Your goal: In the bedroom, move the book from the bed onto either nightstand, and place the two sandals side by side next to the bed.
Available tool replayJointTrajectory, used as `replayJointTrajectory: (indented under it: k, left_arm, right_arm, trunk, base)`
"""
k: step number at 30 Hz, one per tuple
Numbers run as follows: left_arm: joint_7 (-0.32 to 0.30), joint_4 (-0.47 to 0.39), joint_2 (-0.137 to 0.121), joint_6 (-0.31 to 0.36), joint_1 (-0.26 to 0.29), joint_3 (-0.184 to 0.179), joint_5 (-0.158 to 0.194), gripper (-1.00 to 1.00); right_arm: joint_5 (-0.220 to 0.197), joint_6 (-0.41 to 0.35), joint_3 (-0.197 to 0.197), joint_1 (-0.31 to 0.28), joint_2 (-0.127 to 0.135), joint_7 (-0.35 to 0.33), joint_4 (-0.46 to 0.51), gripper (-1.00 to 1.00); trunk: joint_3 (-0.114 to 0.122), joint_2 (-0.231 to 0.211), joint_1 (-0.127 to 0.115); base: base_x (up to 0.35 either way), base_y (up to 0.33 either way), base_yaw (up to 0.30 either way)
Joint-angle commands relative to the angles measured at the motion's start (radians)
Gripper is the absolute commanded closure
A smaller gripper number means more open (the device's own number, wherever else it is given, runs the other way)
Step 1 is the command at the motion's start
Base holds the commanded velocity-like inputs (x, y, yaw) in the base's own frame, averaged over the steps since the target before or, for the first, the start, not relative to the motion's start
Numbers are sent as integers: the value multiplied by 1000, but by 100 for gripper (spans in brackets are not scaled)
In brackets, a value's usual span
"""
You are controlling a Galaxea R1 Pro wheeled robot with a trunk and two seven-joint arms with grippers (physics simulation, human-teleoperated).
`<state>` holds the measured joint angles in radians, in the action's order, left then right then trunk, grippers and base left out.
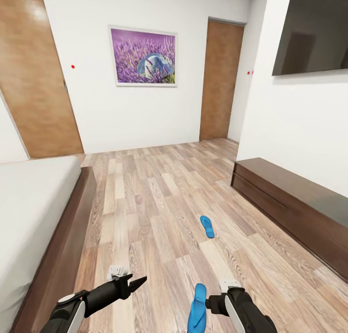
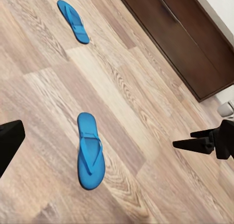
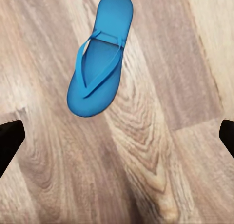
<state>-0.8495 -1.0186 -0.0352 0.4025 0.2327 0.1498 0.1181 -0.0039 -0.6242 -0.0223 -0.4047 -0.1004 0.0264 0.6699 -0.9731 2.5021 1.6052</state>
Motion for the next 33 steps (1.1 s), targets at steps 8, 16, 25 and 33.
replayJointTrajectory:
  k: [8,16,25,33]
  left_arm:
    - [0,0,0,9,0,1,6,-100]
    - [2,1,1,8,0,1,6,-100]
    - [4,1,1,7,0,1,6,-100]
    - [4,1,1,7,0,1,6,-100]
  right_arm:
    - [-1,-5,-2,0,-1,3,1,-100]
    - [-1,-5,-2,0,-1,3,1,-100]
    - [-1,-5,-2,0,-1,3,0,-100]
    - [-1,-5,-2,0,-1,3,0,-100]
  trunk:
    - [-32,2,3]
    - [-63,4,7]
    - [-98,6,11]
    - [-129,8,15]
  base:
    - [0,0,0]
    - [0,0,0]
    - [0,0,0]
    - [0,0,0]
